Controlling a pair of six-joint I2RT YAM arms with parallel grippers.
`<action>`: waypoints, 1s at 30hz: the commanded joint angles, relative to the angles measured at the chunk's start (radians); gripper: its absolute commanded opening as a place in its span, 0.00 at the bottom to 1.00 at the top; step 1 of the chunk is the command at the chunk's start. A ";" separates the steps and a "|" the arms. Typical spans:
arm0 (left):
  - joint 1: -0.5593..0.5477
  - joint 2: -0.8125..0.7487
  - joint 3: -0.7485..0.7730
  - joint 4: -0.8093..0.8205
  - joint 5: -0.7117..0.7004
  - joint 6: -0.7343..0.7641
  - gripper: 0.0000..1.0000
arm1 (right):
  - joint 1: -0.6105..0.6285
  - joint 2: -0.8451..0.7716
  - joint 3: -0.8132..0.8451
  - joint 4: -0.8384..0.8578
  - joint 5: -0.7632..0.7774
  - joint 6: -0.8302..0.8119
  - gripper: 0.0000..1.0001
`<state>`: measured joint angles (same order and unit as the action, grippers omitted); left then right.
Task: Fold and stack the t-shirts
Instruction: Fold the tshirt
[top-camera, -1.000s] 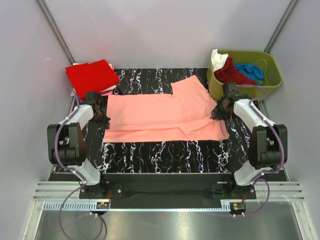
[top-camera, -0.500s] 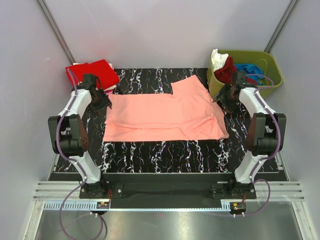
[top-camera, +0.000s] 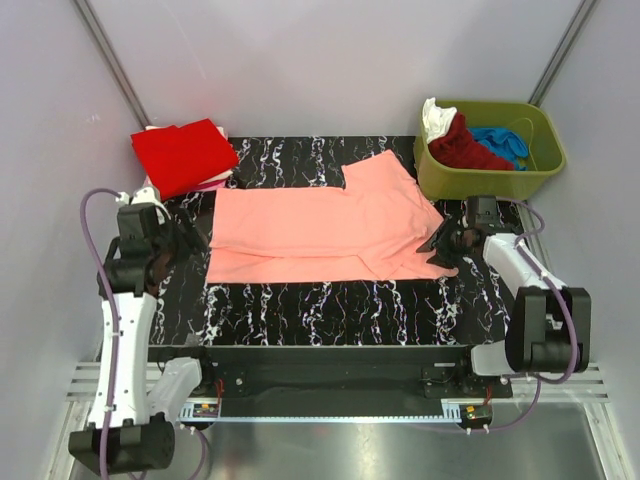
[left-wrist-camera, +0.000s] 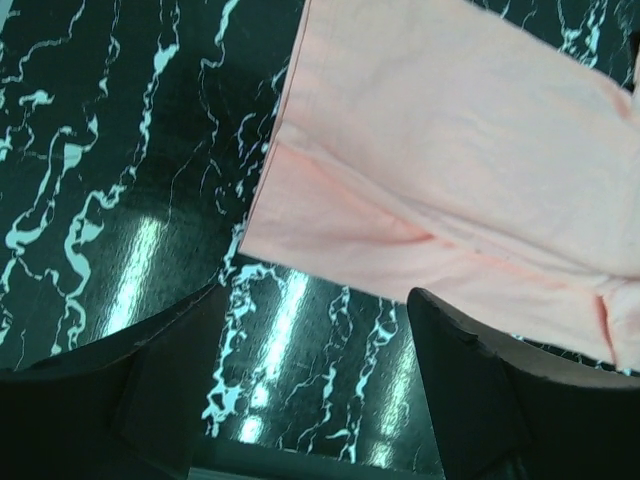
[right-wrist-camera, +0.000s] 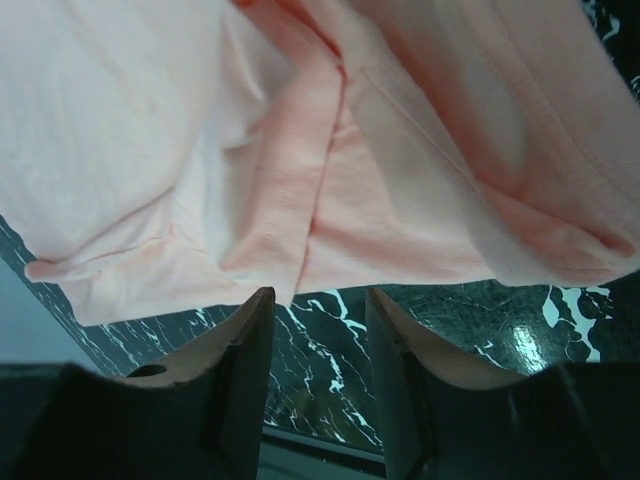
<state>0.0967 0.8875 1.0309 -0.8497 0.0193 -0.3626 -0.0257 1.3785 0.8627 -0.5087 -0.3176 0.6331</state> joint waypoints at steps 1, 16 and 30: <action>0.001 -0.060 -0.063 0.009 0.028 0.044 0.79 | 0.009 0.043 -0.019 0.101 -0.072 -0.029 0.48; 0.003 -0.165 -0.147 0.086 -0.068 0.016 0.80 | 0.086 0.261 0.002 0.231 -0.060 0.000 0.41; 0.003 -0.180 -0.157 0.097 -0.062 0.016 0.80 | 0.087 0.363 0.084 0.236 -0.051 -0.009 0.37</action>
<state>0.0967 0.7151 0.8761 -0.8062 -0.0277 -0.3481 0.0536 1.7203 0.9073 -0.3038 -0.3813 0.6323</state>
